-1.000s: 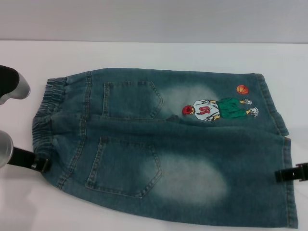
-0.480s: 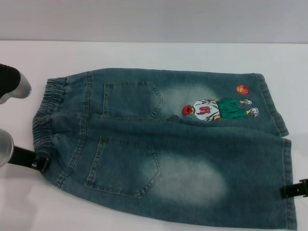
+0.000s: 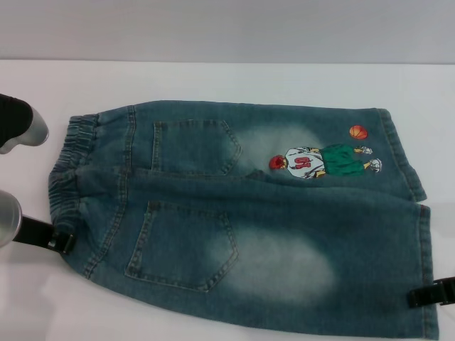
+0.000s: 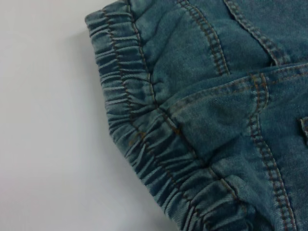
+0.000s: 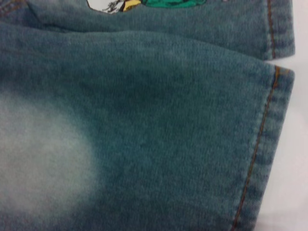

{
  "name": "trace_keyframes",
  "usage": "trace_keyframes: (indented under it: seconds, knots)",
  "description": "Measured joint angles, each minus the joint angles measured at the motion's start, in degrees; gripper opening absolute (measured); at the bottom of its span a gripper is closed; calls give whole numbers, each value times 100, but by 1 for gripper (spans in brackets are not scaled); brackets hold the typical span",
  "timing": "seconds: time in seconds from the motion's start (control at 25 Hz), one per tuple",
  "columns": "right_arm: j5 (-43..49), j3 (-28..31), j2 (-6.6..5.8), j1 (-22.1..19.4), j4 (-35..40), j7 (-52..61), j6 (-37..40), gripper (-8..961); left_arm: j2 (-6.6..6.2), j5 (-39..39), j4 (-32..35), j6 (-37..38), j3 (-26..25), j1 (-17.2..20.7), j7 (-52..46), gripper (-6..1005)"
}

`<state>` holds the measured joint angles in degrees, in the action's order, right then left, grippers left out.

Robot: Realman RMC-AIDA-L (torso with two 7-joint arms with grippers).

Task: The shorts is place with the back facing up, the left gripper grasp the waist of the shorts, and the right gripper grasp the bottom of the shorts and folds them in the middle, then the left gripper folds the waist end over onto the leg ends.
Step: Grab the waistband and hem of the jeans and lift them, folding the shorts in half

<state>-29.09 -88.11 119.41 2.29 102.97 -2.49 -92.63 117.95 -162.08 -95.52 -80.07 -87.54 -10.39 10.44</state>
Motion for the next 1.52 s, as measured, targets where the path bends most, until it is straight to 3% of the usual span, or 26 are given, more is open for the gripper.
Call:
trace_keyframes:
  seconds: [1.52]
  knots:
    - [2,-407,-21,42,-171,143,180,575,9,1,78,0,97,-112,3,223]
